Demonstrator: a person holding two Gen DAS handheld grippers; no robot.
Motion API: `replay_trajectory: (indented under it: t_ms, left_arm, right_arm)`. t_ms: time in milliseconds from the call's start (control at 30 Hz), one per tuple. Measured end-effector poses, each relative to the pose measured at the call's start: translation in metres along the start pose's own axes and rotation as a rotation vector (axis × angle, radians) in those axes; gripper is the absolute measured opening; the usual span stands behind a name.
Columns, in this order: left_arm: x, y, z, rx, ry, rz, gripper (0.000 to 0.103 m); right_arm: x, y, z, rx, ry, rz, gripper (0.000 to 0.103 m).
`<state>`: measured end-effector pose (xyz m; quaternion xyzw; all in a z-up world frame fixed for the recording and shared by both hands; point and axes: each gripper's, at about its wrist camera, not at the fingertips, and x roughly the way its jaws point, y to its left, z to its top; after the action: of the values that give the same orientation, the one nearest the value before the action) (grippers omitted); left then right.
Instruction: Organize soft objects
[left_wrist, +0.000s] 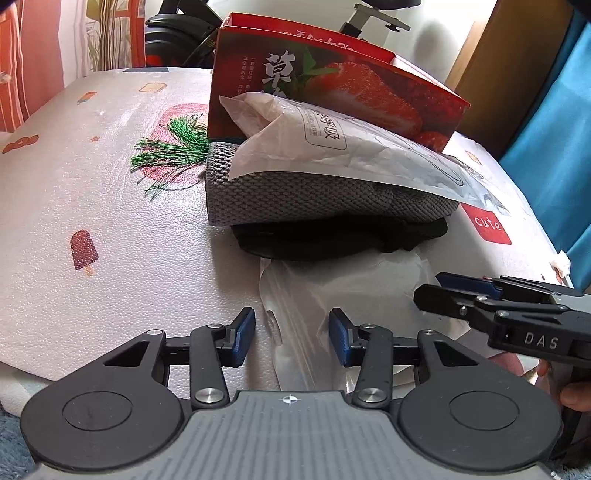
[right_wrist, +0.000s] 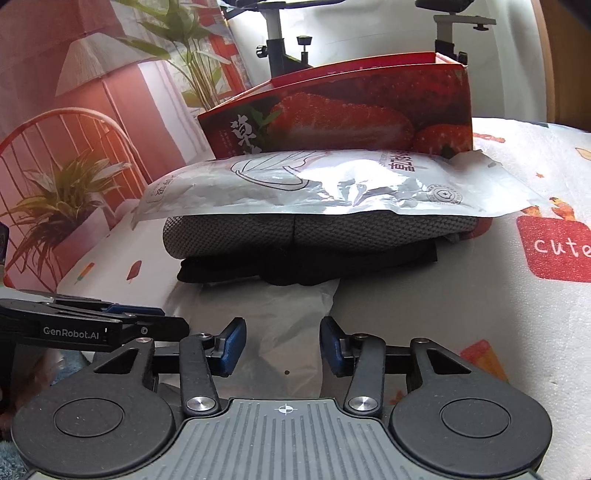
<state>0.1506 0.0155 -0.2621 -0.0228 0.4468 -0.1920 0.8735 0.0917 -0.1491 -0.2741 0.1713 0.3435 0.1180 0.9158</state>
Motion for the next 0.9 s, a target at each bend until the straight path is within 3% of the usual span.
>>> replay_trajectory:
  t_ms: [167, 467, 667, 900]
  left_arm:
    - [0.001, -0.001, 0.000, 0.001, -0.003, 0.011, 0.047]
    - [0.001, 0.001, 0.000, -0.010, -0.010, 0.025, 0.047]
    - [0.002, 0.002, -0.001, -0.028, -0.011, -0.028, 0.047]
    - [0.005, -0.005, -0.003, -0.001, -0.002, -0.071, 0.061]
  right_arm:
    - [0.001, -0.006, 0.001, 0.023, -0.003, -0.034, 0.024]
    - [0.011, -0.023, 0.003, 0.085, -0.006, -0.024, 0.024]
    - [0.016, -0.023, 0.004, 0.099, -0.017, 0.006, 0.026]
    - [0.013, -0.019, 0.001, 0.105, 0.001, 0.029, 0.026]
